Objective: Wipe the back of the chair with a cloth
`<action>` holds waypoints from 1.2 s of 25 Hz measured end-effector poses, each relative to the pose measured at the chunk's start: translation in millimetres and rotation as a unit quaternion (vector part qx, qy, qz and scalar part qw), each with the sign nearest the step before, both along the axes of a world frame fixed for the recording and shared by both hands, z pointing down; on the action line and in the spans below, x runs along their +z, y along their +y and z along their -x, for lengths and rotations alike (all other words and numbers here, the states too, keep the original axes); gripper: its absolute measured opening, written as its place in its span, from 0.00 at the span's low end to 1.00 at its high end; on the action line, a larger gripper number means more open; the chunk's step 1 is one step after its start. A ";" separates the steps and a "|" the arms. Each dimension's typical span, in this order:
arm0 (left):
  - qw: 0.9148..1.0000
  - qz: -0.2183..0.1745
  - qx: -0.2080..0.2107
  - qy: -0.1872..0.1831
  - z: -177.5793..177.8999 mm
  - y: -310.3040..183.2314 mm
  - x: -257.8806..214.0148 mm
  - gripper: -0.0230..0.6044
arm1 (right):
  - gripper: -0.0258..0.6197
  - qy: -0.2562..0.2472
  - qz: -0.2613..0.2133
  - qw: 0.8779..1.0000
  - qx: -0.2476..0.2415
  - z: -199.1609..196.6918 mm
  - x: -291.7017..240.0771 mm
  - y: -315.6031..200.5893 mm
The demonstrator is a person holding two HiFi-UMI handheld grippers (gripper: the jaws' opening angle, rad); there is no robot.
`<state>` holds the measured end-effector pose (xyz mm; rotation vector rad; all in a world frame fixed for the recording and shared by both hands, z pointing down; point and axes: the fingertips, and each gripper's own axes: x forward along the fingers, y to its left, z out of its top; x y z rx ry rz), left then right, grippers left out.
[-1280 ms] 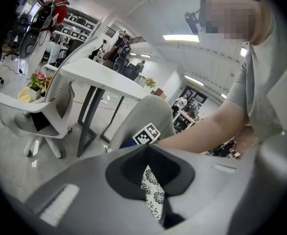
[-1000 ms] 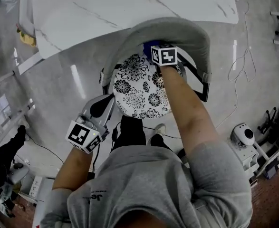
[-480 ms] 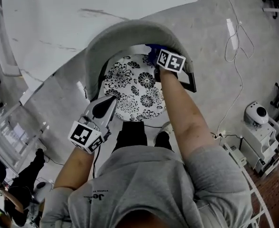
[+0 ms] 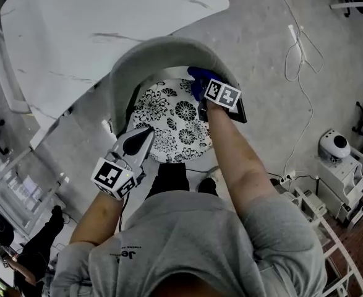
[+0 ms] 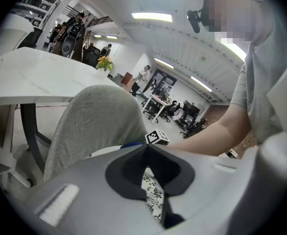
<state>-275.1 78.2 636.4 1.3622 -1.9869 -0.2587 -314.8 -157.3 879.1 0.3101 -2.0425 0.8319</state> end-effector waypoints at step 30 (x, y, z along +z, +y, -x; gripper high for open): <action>0.876 -0.142 0.448 -0.112 -403.5 -348.6 -263.6 0.13 | 0.13 -0.243 -0.183 0.942 0.144 -593.1 -475.5 -176.6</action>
